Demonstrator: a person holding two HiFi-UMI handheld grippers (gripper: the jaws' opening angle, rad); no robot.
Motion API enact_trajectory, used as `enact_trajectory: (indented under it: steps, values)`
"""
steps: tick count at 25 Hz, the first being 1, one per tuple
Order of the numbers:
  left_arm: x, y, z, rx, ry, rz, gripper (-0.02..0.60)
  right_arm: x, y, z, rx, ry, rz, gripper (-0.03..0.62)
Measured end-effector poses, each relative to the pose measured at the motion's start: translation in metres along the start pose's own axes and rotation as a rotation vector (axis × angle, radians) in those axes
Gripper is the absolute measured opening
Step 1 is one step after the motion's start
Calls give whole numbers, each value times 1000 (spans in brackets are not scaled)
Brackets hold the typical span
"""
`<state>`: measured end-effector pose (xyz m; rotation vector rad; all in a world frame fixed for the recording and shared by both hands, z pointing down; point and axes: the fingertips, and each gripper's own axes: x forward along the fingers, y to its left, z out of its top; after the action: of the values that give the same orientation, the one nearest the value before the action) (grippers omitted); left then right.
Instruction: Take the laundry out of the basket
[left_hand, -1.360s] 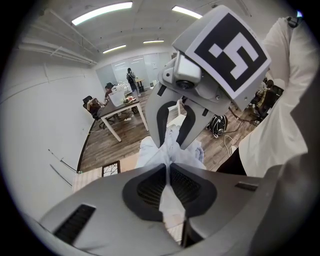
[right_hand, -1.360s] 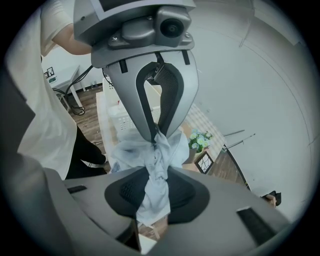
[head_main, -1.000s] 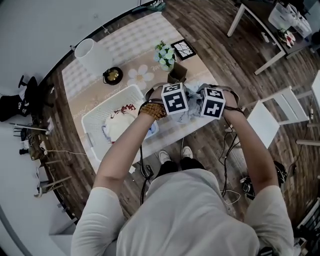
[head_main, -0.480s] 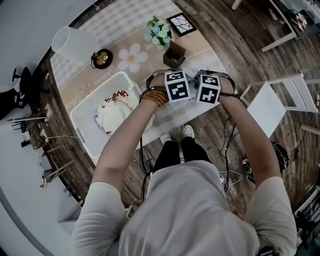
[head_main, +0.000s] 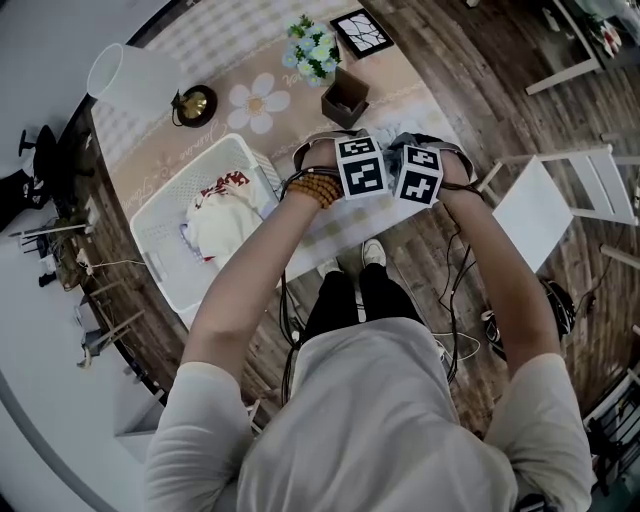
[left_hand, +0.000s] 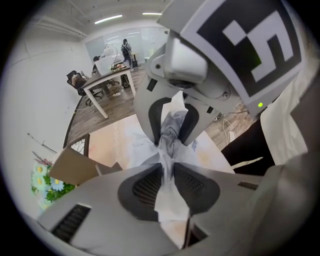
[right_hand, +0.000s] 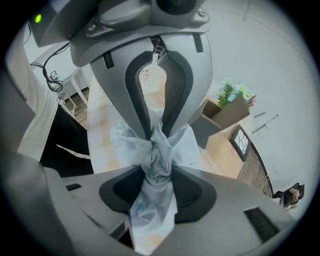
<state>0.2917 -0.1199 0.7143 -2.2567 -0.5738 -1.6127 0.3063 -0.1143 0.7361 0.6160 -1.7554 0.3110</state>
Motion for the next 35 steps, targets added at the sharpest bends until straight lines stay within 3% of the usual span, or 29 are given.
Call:
enact_trajectory:
  steps: [12, 17, 21, 24, 31, 35]
  values:
    - [-38, 0, 9, -9, -21, 47, 114, -36, 0, -4, -19, 20, 7, 236]
    - [-69, 2, 15, -49, -59, 98, 114, -69, -8, 2, 8, -26, -29, 235]
    - [-105, 5, 24, -127, -164, 158, 112, -99, -18, 20, 79, -123, -73, 221]
    - [-139, 1, 29, -208, -264, 200, 109, -126, -19, 40, 136, -211, -114, 145]
    - [-223, -9, 21, -396, -543, 351, 25, -193, -18, 96, 240, -470, -211, 71]
    - [-272, -25, 18, -471, -726, 445, 23, -238, -4, 132, 294, -649, -245, 34]
